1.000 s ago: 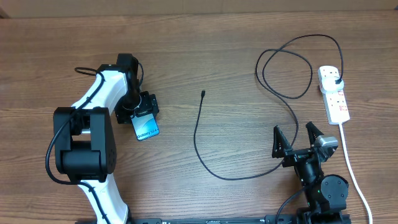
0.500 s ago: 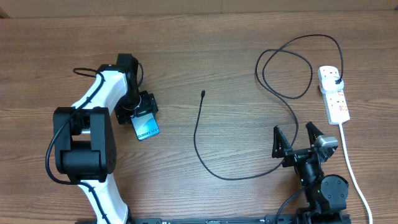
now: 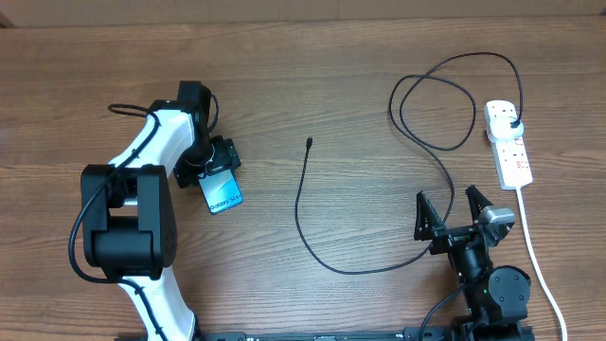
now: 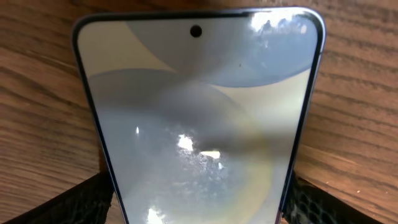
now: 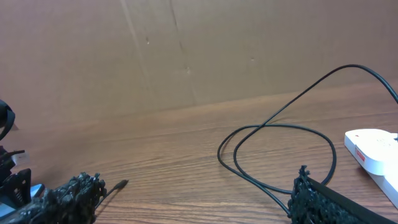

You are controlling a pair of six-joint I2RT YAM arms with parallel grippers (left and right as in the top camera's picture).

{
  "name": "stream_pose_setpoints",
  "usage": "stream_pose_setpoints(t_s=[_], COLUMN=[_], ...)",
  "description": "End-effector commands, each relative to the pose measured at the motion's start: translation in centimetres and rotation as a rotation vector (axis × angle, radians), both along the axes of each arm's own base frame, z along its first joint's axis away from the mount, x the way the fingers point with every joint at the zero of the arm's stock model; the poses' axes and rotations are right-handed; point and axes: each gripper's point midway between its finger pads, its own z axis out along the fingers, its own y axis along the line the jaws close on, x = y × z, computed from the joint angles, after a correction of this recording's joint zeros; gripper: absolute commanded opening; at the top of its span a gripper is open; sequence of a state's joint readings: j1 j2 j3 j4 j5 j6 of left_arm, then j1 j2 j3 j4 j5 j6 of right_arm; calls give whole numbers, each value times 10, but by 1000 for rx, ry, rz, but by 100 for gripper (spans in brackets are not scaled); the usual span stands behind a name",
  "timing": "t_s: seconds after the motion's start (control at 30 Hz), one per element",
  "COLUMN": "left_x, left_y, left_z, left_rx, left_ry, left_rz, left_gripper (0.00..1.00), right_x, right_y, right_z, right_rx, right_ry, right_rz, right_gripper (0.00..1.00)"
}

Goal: Plug charger to phone and switch on socket
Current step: 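Close the left gripper on the phone's sides and grip it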

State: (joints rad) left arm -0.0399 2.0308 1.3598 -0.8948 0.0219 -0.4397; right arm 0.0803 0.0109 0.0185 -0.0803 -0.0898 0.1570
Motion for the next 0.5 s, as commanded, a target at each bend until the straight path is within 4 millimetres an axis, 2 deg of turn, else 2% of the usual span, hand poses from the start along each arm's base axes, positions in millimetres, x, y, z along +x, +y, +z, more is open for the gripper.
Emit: stream_pose_setpoints(t_s=[0.0,0.23,0.47], left_x=[-14,-23,-29], left_y=[2,-6,-9], left_z=[-22,-24,-24], left_rx=[10,-34,-55], left_ry=[47,76,104], left_rz=[13,14,31], left_gripper=[92,92,88], right_x=[0,0,0], right_y=[2,2,2], right_z=[-2,-2,-2], right_rx=[2,2,2], right_ry=[-1,-1,-1], right_rz=[6,6,6], right_gripper=[100,100,100])
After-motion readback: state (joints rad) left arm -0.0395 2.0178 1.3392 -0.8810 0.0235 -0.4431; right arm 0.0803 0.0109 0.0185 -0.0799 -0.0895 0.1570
